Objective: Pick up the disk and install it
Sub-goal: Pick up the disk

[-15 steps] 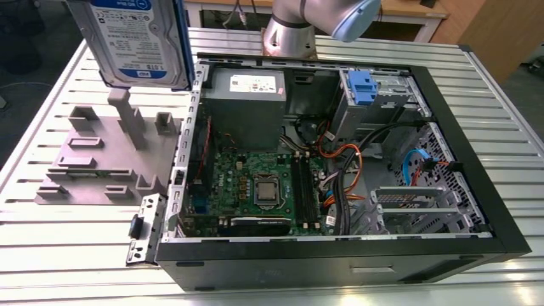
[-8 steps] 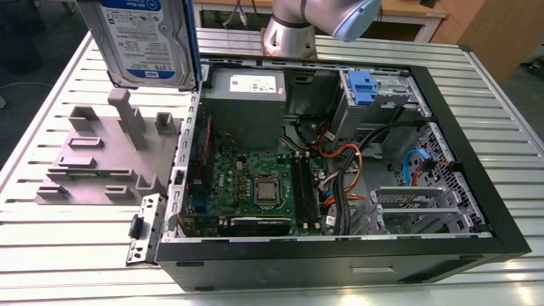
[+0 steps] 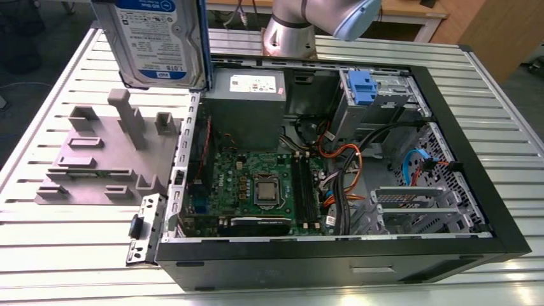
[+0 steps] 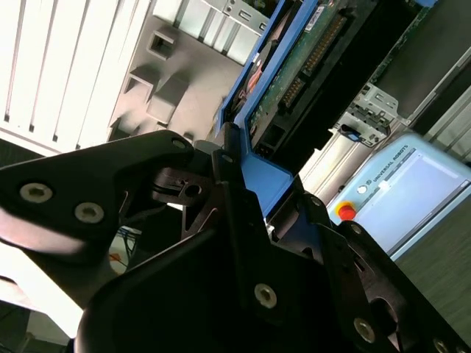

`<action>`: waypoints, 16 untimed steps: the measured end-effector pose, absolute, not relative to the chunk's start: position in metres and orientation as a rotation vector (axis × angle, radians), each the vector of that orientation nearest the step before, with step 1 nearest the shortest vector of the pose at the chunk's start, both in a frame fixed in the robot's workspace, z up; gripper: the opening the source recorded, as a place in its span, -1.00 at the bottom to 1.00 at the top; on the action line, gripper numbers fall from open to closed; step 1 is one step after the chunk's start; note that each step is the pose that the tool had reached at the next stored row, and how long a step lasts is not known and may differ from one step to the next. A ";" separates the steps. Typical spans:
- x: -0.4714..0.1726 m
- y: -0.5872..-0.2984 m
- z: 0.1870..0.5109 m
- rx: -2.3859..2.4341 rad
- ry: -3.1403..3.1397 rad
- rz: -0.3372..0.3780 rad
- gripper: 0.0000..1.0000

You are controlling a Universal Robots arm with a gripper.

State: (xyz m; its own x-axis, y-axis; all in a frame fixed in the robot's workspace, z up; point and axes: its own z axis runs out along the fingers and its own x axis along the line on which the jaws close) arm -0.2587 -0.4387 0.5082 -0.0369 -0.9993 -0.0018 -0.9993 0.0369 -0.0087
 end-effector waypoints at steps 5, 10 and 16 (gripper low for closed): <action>-0.253 -0.439 0.508 -2.175 2.257 -0.008 -0.27; -0.253 -0.439 0.508 -2.175 2.257 -0.008 -0.27; -0.253 -0.440 0.508 -2.175 2.257 -0.008 -0.27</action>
State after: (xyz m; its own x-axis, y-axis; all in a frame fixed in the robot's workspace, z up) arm -0.2526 -0.4400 0.5080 -0.0370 -0.9993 -0.0016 -0.9993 0.0370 -0.0087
